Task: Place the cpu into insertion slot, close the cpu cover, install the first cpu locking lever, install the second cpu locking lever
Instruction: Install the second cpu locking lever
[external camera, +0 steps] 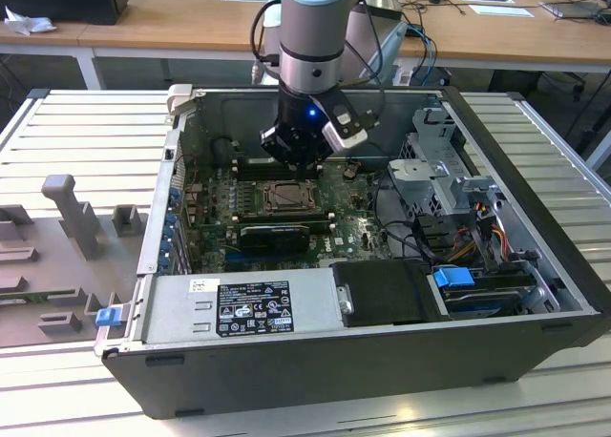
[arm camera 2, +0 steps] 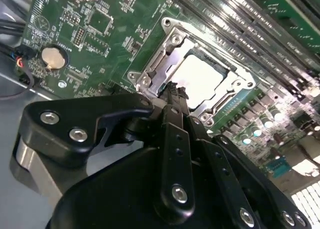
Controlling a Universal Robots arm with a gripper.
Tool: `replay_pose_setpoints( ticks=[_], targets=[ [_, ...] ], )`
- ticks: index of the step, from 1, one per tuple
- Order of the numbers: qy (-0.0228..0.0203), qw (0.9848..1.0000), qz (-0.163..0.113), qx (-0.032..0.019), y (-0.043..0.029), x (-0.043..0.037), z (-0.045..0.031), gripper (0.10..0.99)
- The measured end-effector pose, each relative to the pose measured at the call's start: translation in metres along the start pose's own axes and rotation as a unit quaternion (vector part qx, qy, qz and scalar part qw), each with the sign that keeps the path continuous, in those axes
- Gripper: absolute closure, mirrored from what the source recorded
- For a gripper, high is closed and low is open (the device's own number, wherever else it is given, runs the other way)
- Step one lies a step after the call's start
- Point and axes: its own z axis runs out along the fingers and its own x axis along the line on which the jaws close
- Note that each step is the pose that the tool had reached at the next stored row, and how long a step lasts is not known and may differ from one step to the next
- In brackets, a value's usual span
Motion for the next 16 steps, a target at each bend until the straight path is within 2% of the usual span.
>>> replay_pose_setpoints(
  ticks=[1, 3, 7, 9, 10, 13, 15, 16],
  targets=[
    [0.0, 1.0, 0.0, 0.0, -0.0004, 0.0001, -0.0044, 0.98],
    [-0.0001, 1.0, 0.0, -0.0001, -0.0024, 0.0001, -0.0064, 0.98],
    [0.0002, 1.0, 0.0, 0.0005, -0.0237, 0.0017, -0.0076, 0.98],
    [0.0018, 1.0, 0.0, 0.0001, -0.0276, 0.0019, -0.007, 0.98],
    [0.0024, 1.0, 0.0, -0.004, -0.0322, 0.0022, -0.0055, 0.98],
    [0.0024, 1.0, 0.0, -0.0043, -0.0484, 0.0034, -0.0047, 0.98],
    [0.0023, 1.0, 0.0, -0.0052, -0.0516, 0.0043, -0.0044, 0.98],
    [0.0021, 1.0, 0.0, -0.0088, -0.0527, 0.008, -0.0044, 0.98]
  ],
)
